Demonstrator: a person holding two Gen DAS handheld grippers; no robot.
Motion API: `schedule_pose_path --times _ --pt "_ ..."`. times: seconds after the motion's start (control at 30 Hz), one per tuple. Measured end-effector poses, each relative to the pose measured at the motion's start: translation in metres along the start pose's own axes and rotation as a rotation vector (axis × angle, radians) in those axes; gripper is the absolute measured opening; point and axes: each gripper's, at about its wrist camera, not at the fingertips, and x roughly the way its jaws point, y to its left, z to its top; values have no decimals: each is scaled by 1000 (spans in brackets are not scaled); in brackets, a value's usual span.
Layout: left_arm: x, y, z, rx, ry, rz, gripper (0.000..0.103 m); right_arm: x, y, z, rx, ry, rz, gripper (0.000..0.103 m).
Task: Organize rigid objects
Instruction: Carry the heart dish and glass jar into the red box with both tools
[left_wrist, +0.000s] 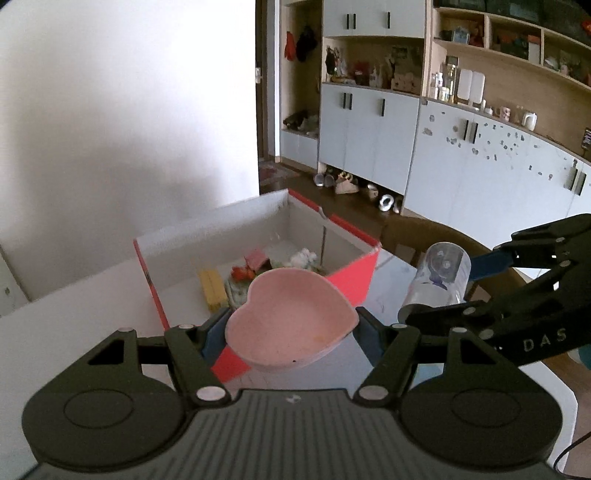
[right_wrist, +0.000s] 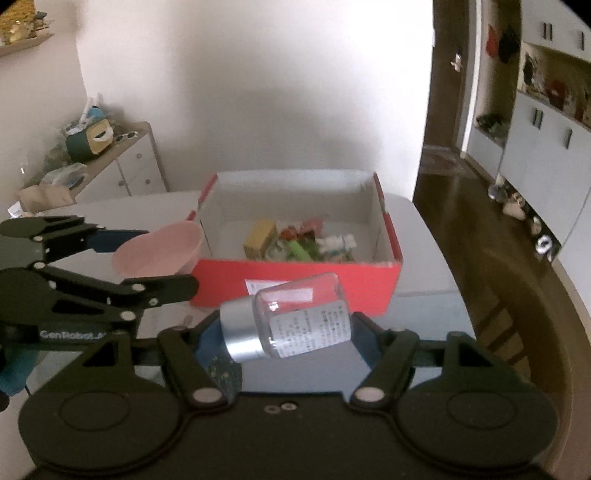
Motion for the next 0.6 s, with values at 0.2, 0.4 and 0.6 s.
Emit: schedule_pose_path --times 0.2,0.4,0.6 --pt "3 10 21 24 -10 13 71 8 -1 26 -49 -29 8 72" --pt "18 22 39 37 -5 33 71 32 -10 49 -60 -38 -2 72" --pt "51 36 52 38 36 70 71 66 -22 70 -81 -33 -19 72"
